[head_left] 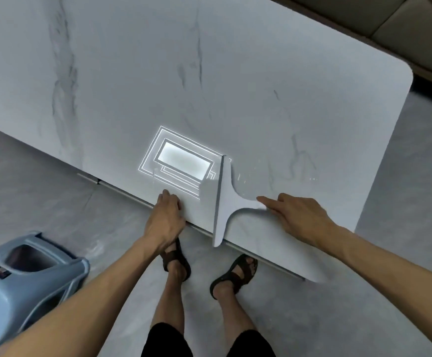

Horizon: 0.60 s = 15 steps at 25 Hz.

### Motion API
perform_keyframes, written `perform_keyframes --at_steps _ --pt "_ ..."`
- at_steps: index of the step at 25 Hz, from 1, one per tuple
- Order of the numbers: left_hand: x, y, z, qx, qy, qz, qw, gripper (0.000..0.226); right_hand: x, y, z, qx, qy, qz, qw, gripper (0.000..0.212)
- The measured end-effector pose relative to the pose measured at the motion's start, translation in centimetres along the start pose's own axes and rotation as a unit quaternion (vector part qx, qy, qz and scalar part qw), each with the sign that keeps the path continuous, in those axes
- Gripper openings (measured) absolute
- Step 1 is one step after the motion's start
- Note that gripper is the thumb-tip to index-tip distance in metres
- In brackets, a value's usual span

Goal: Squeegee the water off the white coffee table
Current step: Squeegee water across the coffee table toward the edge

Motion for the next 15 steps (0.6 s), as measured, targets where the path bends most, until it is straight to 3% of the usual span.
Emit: perform_keyframes --at_steps 4,7,10,15 --pt "0.8 -1.4 -1.0 0.026 0.030 -0.019 0.999 0.013 5.2 -0.9 -6.3 0.036 -0.062 -0.025 0.997 0.040" --pt "1.7 -1.6 -0.5 0.041 0.041 -0.060 0.997 0.007 6.0 -0.4 -5.9 0.046 -0.052 -0.059 0.996 0.044" --pt "2.4 -1.0 0.6 0.070 0.067 -0.113 0.989 0.010 2.8 0.1 0.2 0.005 0.044 -0.053 0.998 0.040" --pt "2.8 3.8 4.9 0.161 0.143 -0.253 0.943 0.011 -6.4 2.3 14.2 -0.037 0.170 -0.024 0.984 0.044"
Point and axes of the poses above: each hand's wrist, its own x-axis away from the middle knuckle, its own y-axis out of the back of the hand, z = x × y, the point moved 4 cm from there along -x, towards the middle knuckle, and after that the axes turned 12 degrees about x, right-handed, at the moved point
